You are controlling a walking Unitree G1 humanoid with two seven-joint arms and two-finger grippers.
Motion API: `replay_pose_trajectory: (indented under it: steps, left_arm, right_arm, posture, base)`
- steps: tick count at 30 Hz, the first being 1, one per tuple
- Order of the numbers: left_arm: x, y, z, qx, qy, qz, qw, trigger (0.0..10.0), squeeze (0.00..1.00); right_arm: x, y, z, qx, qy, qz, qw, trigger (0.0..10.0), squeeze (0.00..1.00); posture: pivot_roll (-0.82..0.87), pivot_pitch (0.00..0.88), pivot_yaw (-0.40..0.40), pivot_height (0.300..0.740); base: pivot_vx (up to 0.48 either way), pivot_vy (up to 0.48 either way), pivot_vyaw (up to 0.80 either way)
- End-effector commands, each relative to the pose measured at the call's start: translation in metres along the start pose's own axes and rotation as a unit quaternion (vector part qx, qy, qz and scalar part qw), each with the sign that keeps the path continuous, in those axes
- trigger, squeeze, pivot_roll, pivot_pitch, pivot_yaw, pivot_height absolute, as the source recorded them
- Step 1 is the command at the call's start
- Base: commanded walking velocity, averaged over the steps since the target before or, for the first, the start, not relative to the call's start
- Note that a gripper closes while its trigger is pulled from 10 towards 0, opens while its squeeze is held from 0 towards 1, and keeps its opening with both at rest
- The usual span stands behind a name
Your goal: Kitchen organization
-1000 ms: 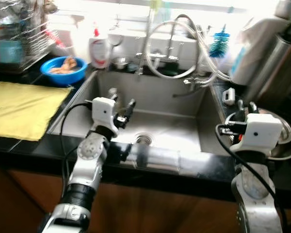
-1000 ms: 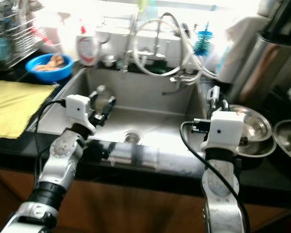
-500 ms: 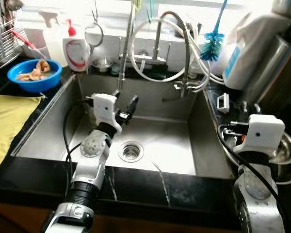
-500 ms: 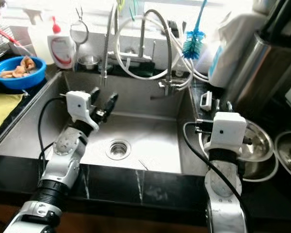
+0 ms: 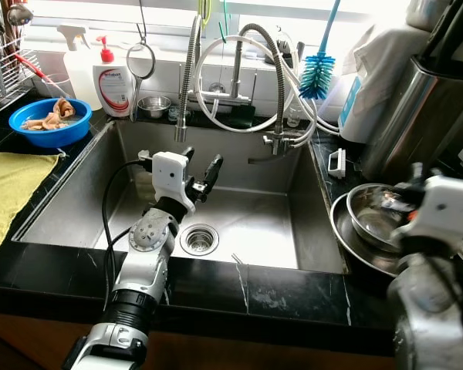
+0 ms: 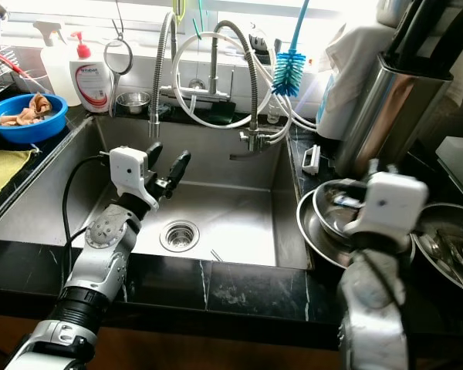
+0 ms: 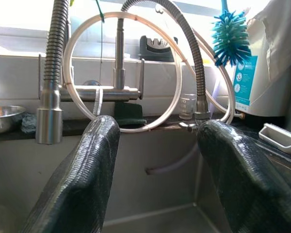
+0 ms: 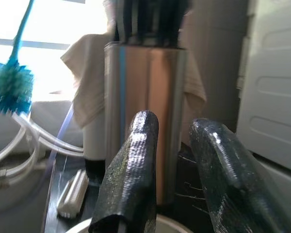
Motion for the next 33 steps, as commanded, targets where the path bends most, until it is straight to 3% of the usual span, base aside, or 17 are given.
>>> replay_pose_trajectory:
  steps: [1,4,5,6,7,11,21,33]
  left_arm:
    - [-0.002,0.000,0.002,0.005,-0.010,0.003,1.000,10.0,0.00]
    - [-0.002,0.000,0.002,0.007,-0.012,0.003,1.000,10.0,0.00]
    - [-0.002,0.000,0.002,0.008,-0.013,0.004,1.000,10.0,0.00]
    - [-0.002,0.000,0.002,0.009,-0.014,0.004,1.000,10.0,0.00]
    - [-0.002,0.000,0.002,0.010,-0.015,0.004,1.000,10.0,0.00]
    - [-0.001,-0.001,0.001,0.014,-0.021,0.005,1.000,10.0,0.00]
    - [-0.003,-0.001,0.001,0.016,-0.030,0.003,0.999,10.0,0.00]
    - [-0.004,-0.001,0.001,0.017,-0.036,0.002,0.999,10.0,0.00]
  right_arm:
    - [-0.004,0.006,0.001,0.006,-0.019,0.040,0.999,10.0,1.00]
    - [-0.005,-0.001,0.001,0.045,-0.043,0.057,0.996,10.0,1.00]
    - [-0.006,-0.006,0.000,0.062,-0.050,0.060,0.995,10.0,0.92]
    - [-0.007,-0.009,0.000,0.073,-0.054,0.063,0.994,10.0,0.92]
    - [-0.009,-0.013,-0.001,0.090,-0.063,0.068,0.992,10.0,0.00]
    - [-0.016,-0.022,-0.004,0.141,-0.088,0.109,0.980,10.0,0.00]
    - [-0.026,-0.026,-0.006,0.190,-0.104,0.128,0.968,10.0,0.00]
    - [-0.024,-0.037,-0.009,0.240,-0.096,0.147,0.955,10.0,0.00]
  posture:
    - [-0.07,0.000,-0.050,0.740]
    - [-0.07,0.000,-0.050,0.740]
    - [-0.07,0.000,-0.049,0.740]
    - [-0.07,0.000,-0.049,0.740]
    - [-0.07,0.000,-0.049,0.740]
    - [-0.07,0.000,-0.048,0.740]
    - [-0.06,0.000,-0.048,0.740]
    - [-0.06,0.000,-0.051,0.740]
  base:
    - [0.000,0.000,0.00]
    - [0.000,0.000,0.00]
    - [0.000,0.000,0.00]
    - [0.000,0.000,0.00]
    - [0.000,0.000,0.00]
    - [0.000,0.000,0.00]
    - [0.000,0.000,0.00]
    - [0.000,0.000,0.00]
Point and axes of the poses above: a point about 5 cm out from each wrist's last joint towards the gripper, its own z axis pointing out of the wrist towards the gripper, its own y axis along the axis of the wrist's last joint, x = y × z, the point moved 1 cm from there along z, pointing out of the wrist towards the gripper, and after that the axes turned 1 degree about -z, right-handed, at the moved point
